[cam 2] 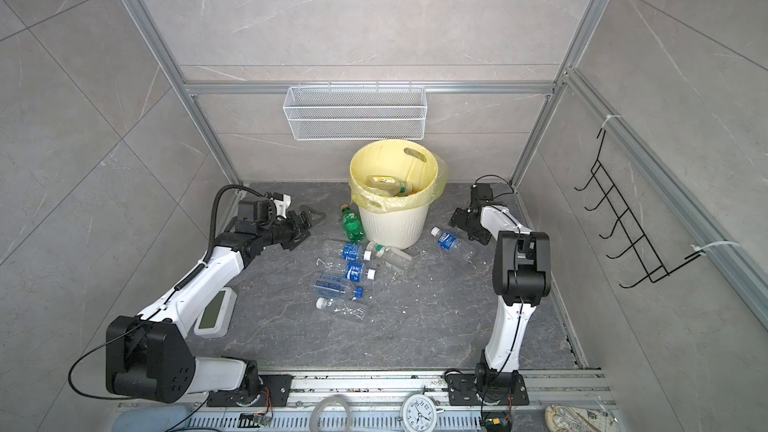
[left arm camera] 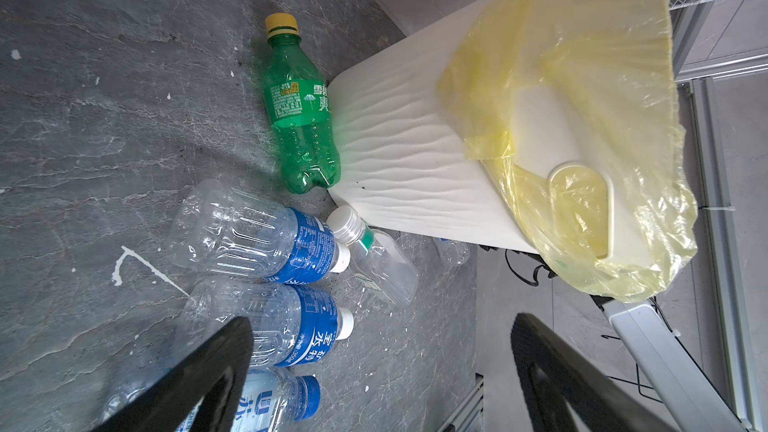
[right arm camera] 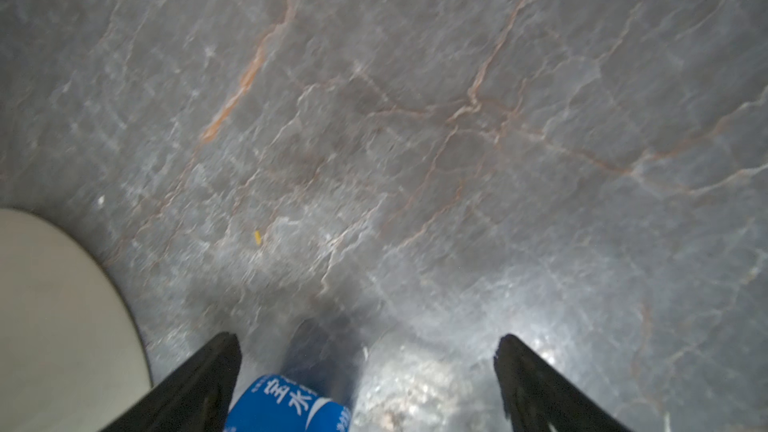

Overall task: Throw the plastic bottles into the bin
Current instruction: 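Lower the right gripper onto the blue-labelled bottle lying beside the bin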

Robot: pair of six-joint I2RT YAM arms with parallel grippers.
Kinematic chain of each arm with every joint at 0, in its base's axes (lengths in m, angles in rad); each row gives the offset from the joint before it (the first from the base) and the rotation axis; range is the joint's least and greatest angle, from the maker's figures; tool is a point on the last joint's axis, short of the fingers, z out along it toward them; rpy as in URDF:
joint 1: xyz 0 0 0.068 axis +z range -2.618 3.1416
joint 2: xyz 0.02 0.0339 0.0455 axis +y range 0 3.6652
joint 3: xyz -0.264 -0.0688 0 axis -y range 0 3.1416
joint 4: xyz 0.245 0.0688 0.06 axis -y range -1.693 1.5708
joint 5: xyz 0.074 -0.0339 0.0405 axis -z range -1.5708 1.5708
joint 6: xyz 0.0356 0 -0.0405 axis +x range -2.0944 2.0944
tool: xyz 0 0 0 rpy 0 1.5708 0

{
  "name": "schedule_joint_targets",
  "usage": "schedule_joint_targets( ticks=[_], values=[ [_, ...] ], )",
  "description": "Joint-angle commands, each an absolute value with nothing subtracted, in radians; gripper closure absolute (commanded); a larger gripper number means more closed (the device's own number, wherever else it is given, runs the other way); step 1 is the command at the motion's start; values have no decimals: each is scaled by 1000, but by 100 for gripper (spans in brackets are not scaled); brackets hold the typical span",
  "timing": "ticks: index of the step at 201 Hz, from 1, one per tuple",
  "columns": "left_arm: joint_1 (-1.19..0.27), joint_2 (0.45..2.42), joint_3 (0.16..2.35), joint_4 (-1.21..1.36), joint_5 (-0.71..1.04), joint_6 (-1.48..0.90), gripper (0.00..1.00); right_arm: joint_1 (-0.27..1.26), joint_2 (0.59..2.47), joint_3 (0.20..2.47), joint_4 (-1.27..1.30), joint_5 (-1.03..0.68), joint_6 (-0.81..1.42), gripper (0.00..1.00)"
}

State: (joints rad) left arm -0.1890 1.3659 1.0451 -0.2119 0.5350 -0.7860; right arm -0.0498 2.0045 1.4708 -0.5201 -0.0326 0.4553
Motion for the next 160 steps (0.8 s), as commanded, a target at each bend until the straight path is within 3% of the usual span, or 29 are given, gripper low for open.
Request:
schedule_joint_targets(
  ticks=[1, 160],
  values=[
    [-183, 1358, 1041, -175, 561, -796, 0, -36, 1957, 1441, -514, -52, 454, 1],
    [-184, 1365, 1034, -164, 581, -816, 0, 56, 1757, 1238, -473, -124, 464, 1]
  ],
)
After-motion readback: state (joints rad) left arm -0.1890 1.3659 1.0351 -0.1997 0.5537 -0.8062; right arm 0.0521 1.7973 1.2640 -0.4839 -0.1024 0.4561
